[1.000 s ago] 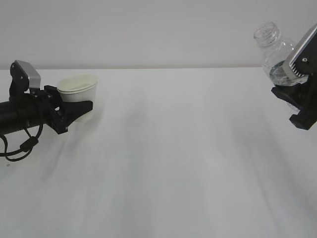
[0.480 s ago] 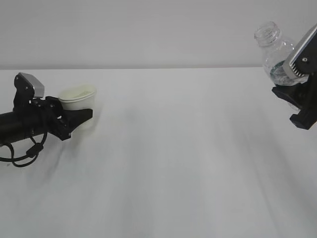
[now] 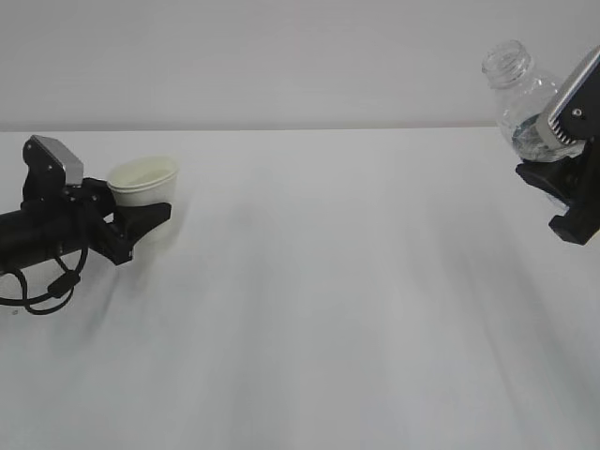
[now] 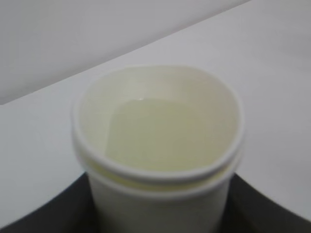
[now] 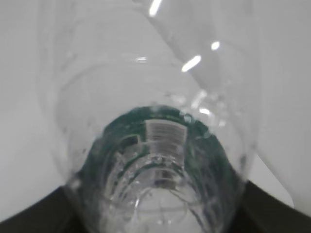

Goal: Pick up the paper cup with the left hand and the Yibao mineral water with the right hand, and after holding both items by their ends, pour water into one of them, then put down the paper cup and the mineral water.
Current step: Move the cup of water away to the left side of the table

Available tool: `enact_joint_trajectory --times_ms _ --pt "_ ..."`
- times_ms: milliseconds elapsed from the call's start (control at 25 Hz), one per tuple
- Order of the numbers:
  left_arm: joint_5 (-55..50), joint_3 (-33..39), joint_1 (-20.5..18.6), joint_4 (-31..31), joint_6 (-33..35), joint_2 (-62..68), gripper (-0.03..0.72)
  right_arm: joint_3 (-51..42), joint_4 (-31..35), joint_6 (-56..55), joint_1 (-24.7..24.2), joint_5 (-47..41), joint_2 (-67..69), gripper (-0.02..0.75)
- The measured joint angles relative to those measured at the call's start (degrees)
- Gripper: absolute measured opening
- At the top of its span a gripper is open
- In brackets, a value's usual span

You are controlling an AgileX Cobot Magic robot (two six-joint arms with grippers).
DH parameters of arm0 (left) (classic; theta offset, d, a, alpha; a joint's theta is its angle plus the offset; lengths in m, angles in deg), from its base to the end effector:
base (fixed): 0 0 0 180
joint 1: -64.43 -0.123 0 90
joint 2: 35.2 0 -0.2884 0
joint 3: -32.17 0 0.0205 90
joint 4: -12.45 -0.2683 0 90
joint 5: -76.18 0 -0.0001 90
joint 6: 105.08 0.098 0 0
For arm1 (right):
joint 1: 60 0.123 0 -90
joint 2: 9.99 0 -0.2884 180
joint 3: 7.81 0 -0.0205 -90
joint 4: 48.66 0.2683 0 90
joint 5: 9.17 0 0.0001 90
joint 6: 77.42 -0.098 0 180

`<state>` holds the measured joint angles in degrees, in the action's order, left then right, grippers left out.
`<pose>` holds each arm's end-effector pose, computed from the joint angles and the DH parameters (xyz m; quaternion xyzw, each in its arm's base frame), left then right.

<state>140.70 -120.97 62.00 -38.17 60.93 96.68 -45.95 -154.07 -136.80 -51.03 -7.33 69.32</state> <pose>0.3791 -0.0523 0.0761 0.2988 0.7123 -0.2187 0.5963 0.2767 0.0467 0.2550 -0.4027 0.7563 -0.1513 0.4929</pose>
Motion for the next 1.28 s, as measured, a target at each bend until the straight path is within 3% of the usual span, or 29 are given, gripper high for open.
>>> enact_joint_trajectory --times_ms 1280 --pt "-0.12 0.0 0.0 3.92 1.05 4.29 0.4 0.0 0.0 0.0 0.0 -0.27 0.0 0.432"
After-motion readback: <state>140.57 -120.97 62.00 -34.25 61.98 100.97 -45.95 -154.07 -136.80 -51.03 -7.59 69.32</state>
